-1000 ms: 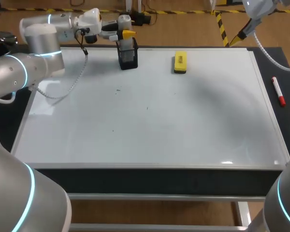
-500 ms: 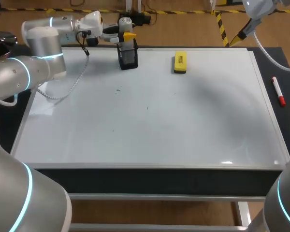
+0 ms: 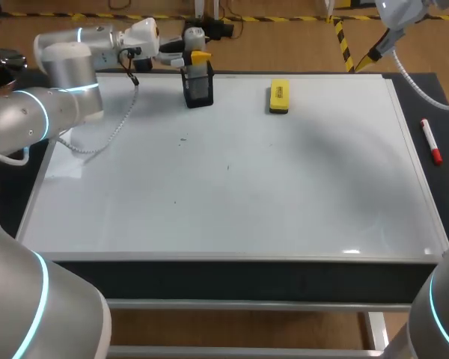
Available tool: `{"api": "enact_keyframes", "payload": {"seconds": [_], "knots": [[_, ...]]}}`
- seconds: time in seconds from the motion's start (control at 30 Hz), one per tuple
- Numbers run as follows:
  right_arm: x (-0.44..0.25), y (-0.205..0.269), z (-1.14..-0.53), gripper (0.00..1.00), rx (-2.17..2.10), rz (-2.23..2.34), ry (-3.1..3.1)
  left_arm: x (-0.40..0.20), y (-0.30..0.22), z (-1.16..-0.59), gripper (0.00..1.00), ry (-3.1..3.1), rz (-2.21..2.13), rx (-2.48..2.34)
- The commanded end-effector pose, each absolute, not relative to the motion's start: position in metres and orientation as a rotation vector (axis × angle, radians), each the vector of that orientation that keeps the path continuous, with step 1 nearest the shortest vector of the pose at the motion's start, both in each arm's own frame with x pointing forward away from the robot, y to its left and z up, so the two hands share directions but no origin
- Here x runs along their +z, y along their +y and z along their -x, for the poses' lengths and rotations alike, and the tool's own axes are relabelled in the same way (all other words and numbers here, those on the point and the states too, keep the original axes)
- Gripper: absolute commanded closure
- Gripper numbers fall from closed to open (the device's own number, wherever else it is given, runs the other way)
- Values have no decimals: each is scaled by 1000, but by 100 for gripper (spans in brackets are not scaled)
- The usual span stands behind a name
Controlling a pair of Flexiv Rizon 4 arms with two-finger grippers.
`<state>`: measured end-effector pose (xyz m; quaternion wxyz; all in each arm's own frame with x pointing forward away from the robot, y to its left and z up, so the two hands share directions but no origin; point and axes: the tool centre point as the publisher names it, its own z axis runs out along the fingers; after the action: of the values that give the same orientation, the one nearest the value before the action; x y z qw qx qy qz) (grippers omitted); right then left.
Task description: Pick up the inspection probe, press it on each red-marked spot on the whiteboard one by one, put down the probe, pick up the eraser, and wipe off all the red marks.
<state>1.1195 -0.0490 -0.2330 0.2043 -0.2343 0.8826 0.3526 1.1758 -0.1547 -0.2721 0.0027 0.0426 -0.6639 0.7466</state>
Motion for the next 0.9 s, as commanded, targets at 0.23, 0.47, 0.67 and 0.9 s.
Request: {"api": "enact_keyframes", "payload": {"seconds": [0.23,0.47,0.67,0.9], "knots": [[-232,-49,-1120,0,980,657,2465,-261,-150,-1172,0,-2226,-183,2236],[-232,-49,-1120,0,980,657,2465,-249,-125,-1161,0,-2458,-296,2131],[-232,-49,-1120,0,980,657,2465,-241,-103,-1152,0,-2649,-395,1963],[-232,-49,-1120,0,980,657,2465,-227,-75,-1134,0,-2828,-517,1864]]}}
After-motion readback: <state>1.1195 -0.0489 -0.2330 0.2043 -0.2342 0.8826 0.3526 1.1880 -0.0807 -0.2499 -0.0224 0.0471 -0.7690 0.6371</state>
